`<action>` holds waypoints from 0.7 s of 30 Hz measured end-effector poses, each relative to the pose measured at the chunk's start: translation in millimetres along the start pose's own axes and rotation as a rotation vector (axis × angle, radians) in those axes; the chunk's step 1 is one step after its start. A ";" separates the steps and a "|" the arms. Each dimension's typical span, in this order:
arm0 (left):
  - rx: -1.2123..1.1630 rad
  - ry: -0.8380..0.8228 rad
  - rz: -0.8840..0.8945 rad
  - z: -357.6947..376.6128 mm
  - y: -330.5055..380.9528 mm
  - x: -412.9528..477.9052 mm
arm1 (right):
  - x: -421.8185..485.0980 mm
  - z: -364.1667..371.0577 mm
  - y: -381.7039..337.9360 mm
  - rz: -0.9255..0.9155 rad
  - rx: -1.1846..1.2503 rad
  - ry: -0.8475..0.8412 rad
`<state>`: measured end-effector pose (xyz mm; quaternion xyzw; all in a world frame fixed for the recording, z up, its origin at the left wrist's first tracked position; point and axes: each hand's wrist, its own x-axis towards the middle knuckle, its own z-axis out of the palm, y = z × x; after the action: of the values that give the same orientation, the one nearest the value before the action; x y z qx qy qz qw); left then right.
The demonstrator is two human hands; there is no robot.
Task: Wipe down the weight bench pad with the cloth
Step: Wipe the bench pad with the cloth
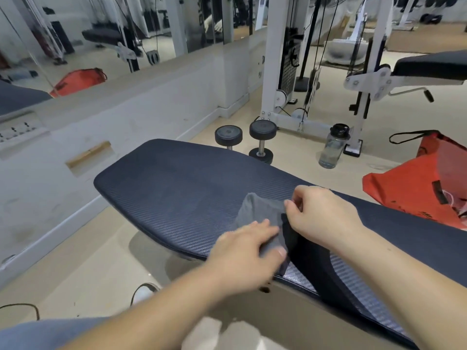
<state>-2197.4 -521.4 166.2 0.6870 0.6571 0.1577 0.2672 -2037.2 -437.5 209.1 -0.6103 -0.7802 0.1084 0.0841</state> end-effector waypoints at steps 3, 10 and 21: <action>-0.256 0.061 -0.075 -44.5 -23.1 7.0 | -14.5 6.0 -4.1 -0.091 0.039 -0.061; 0.162 0.193 0.027 -51.4 -57.5 19.0 | -32.4 38.2 -45.6 -0.412 -0.238 -0.319; 0.113 0.186 0.046 -53.3 -51.4 45.3 | 55.4 57.7 -4.2 -0.055 -0.200 -0.291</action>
<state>-2265.8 -468.4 173.6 0.6984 0.6708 0.1896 0.1621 -2069.6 -388.6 154.7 -0.5721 -0.8073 0.1153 -0.0881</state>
